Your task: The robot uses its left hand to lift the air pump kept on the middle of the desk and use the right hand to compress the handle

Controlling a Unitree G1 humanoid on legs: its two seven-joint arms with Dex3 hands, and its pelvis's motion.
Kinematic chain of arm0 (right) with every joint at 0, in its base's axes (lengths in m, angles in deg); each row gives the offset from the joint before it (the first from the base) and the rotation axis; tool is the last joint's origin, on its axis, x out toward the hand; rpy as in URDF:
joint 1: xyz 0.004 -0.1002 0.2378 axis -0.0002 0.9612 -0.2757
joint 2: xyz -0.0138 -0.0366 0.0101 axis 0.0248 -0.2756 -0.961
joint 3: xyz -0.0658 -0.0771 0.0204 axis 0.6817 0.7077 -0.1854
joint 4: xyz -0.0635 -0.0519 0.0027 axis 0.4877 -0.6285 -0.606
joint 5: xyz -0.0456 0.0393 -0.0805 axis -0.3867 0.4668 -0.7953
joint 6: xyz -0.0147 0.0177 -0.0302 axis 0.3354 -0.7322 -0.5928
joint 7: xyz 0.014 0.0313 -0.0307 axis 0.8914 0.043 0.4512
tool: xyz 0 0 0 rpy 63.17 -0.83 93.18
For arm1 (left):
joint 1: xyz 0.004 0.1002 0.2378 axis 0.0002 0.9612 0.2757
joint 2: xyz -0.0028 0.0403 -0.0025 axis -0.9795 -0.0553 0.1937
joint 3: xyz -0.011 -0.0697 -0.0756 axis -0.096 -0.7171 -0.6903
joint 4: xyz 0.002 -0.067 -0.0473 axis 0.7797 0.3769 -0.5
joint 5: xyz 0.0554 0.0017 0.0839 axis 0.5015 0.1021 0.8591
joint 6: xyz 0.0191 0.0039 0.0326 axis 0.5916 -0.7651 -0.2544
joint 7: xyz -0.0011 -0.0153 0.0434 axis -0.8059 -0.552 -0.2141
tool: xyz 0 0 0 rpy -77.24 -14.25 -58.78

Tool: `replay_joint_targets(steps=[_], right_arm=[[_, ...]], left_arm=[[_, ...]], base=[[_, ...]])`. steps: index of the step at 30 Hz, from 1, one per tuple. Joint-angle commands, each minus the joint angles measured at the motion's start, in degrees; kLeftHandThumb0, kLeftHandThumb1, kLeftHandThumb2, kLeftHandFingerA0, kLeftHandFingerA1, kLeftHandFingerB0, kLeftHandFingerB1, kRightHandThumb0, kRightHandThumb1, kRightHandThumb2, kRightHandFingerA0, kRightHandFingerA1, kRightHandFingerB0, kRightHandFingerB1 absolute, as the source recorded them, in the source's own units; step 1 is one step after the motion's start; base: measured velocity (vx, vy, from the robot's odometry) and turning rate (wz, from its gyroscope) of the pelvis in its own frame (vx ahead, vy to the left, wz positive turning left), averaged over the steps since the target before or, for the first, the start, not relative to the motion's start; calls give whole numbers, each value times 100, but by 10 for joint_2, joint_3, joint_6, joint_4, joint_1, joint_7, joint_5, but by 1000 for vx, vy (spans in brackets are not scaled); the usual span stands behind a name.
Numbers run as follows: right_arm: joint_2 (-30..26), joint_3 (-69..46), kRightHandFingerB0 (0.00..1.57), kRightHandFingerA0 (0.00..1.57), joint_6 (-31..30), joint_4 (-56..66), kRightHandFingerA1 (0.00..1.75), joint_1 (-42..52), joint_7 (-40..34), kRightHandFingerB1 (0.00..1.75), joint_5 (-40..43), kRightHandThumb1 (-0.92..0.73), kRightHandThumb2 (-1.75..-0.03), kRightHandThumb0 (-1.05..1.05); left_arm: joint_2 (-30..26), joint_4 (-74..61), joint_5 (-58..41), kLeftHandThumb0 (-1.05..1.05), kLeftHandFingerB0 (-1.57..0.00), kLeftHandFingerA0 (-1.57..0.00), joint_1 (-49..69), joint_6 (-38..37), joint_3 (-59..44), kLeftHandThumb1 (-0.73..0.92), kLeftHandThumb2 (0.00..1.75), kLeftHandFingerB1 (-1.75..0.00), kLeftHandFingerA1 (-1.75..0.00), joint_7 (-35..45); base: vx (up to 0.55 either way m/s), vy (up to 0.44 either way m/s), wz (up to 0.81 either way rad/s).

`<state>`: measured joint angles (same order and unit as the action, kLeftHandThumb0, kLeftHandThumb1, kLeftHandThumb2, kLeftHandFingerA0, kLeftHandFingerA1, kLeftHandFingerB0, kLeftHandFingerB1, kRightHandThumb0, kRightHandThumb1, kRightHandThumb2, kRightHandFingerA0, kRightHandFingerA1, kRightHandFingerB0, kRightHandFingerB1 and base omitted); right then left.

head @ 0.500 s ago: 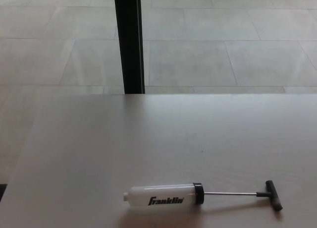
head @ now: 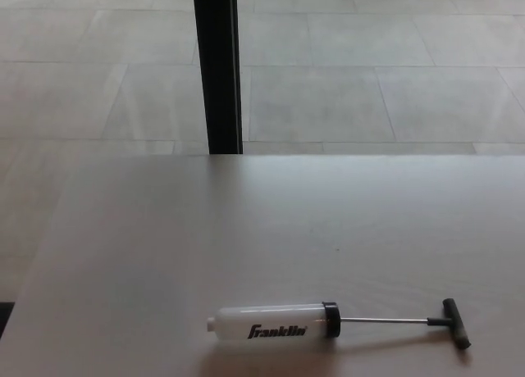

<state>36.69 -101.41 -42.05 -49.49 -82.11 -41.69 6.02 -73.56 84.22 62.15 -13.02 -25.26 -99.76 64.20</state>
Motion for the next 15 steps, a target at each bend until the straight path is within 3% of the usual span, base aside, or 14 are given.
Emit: replay_joint_targets(steps=[1,2,3,7,10,15], right_arm=[[-53,-2,9,18,-16,92,49,-41,-21,28,29,-92,-74,-85],[-56,1,16,23,-21,110,59,-55,-23,31,31,-92,-73,-84],[-58,10,20,22,-14,121,58,-65,-23,35,25,-92,-73,-83],[-56,34,22,23,-11,179,58,-97,-15,36,21,-92,-72,-82],[-34,68,19,18,-32,263,55,-125,-3,36,36,-92,-71,-82],[-8,128,14,16,-40,333,48,-127,15,29,24,-92,-76,-83]], left_arm=[[3,-216,44,-66,-25,-25,-57,64,25,67,59,-38,-50,-128],[9,-233,55,-66,-29,-28,-75,62,42,62,59,-36,-51,-132],[11,-249,66,-68,-34,-36,-85,55,62,59,58,-35,-47,-128],[7,-325,109,-74,-34,-39,-105,51,146,62,59,-33,-48,-91],[-6,-408,137,-84,-21,-26,-92,13,230,69,61,-31,-43,-25],[-29,-478,183,-90,-19,-22,-91,9,330,71,62,-31,-42,17]], base=[[0,0,0],[0,0,0],[0,0,0],[0,0,0],[0,0,0],[0,0,0]])
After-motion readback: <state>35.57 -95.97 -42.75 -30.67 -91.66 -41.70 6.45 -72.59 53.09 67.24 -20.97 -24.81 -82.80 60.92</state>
